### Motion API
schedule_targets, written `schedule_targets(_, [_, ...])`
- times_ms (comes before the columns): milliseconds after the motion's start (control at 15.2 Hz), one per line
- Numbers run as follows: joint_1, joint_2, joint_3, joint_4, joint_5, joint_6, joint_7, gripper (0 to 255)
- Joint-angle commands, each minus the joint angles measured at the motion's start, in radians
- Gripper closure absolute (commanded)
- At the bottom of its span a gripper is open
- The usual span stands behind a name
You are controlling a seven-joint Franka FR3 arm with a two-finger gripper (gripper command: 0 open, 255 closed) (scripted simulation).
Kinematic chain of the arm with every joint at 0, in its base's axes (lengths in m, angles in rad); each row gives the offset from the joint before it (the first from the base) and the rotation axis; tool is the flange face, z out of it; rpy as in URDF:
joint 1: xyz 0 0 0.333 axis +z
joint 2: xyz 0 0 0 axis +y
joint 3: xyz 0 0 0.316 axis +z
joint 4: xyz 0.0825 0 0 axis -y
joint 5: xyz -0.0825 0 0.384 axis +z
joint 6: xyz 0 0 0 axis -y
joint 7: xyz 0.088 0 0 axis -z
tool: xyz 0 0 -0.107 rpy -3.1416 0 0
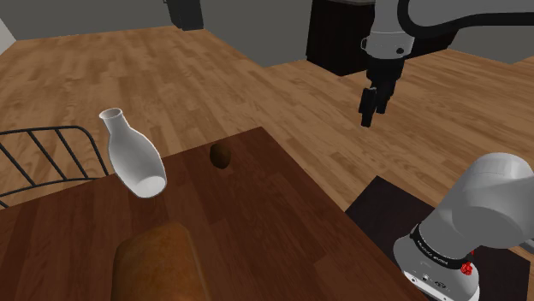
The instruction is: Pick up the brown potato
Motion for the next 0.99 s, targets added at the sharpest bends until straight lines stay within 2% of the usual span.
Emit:
schedule_targets(0, [0.000, 0.000, 0.000, 0.000, 0.000, 0.000, 0.000, 0])
schedule_targets(462, [0.036, 0.233, 0.094, 0.112, 0.088, 0.098, 0.143, 0])
schedule_targets(924, [0.063, 0.488, 0.169, 0.285, 0.133, 0.163, 0.275, 0])
